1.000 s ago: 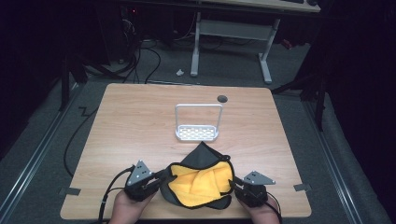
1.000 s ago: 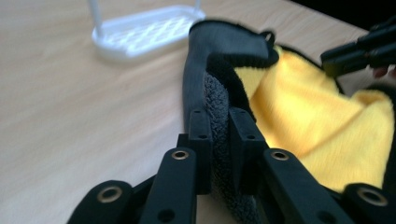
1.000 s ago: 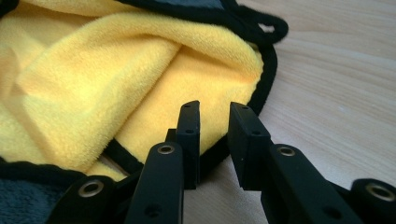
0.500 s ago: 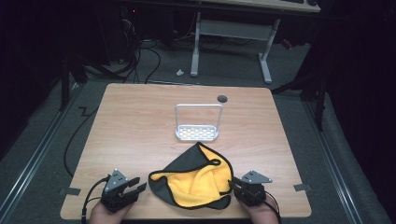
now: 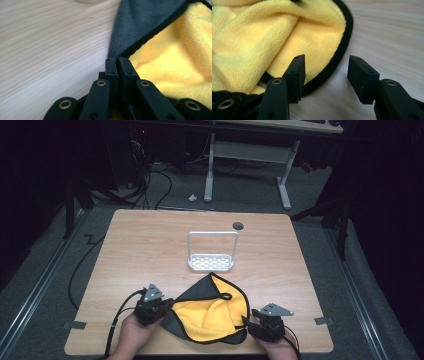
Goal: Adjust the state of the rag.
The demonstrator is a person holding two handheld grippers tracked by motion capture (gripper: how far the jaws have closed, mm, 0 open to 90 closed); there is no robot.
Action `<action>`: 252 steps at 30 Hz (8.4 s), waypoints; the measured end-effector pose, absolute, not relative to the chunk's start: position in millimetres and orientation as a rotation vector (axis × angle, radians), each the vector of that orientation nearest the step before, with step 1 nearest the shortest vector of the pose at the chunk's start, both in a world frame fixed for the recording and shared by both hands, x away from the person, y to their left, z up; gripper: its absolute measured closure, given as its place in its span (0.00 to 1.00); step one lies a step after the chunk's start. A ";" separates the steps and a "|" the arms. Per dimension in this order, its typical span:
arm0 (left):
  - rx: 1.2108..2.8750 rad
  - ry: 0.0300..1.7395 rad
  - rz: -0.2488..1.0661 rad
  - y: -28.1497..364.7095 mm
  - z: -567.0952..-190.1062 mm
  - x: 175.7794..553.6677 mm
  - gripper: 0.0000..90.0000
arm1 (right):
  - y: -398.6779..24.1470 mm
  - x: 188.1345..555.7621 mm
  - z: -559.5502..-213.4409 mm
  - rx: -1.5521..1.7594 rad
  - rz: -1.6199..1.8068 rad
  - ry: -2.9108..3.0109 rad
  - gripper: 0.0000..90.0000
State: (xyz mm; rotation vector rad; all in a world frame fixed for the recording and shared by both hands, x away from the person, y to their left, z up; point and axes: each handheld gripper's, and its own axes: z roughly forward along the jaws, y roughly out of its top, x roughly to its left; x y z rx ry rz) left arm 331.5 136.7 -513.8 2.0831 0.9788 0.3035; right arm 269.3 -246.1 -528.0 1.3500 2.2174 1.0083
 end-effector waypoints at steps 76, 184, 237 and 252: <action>2.105 0.885 0.171 144.7 -531.1 300.2 0.87 | -229.2 247.2 -519.8 1.279 0.873 2.218 1.00; 1.875 1.116 0.447 159.4 -495.8 392.4 0.69 | -291.0 250.0 -525.2 1.399 0.847 2.096 0.86; 1.941 1.183 0.321 127.9 -535.7 437.6 0.92 | -7.3 245.5 -521.8 0.808 1.135 2.541 0.57; 1.925 1.191 0.292 130.3 -536.2 438.3 0.92 | 3.5 254.0 -532.0 0.806 1.045 2.503 0.83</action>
